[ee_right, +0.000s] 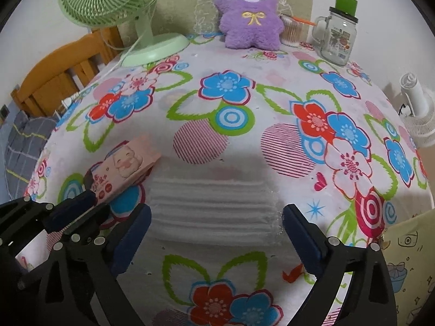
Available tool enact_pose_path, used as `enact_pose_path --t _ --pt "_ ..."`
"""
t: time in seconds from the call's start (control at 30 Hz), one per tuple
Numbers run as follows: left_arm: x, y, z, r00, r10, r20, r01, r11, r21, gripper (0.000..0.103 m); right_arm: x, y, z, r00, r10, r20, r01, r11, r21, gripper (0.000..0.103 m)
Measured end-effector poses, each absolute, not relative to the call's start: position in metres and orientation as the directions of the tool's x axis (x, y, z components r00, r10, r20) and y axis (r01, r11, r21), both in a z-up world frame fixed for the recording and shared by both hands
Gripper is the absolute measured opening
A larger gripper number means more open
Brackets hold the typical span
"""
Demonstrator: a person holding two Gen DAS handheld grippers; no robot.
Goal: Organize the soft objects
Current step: 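Grasp the pink wipes pack with the left tool while the right tool grasps the clear plastic bags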
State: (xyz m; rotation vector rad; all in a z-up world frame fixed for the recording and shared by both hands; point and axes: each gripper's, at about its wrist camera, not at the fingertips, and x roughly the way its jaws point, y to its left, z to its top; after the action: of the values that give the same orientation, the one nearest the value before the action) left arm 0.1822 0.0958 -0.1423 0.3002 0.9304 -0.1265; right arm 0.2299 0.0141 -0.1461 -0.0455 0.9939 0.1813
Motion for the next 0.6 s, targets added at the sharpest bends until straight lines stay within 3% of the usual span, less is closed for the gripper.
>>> enact_pose_path --t 0.27,0.43,0.6 --pt "0.188 0.1 -0.146 0.589 0.029 -0.808 0.236 0.949 0.207 0.011 0.241 0.021 -0.156 0.514 0.117 -0.85 -0.177 0.984 0.028 0.103" --pt "0.197 0.098 -0.144 0.59 0.019 -0.807 0.251 0.946 0.205 0.036 0.243 0.016 -0.154 0.527 0.108 -0.843 -0.174 0.985 0.017 0.094" --pt "0.21 0.09 -0.144 0.604 -0.005 -0.797 0.291 0.932 0.214 0.053 0.248 0.003 -0.152 0.529 0.097 -0.843 -0.138 0.99 0.027 0.091"
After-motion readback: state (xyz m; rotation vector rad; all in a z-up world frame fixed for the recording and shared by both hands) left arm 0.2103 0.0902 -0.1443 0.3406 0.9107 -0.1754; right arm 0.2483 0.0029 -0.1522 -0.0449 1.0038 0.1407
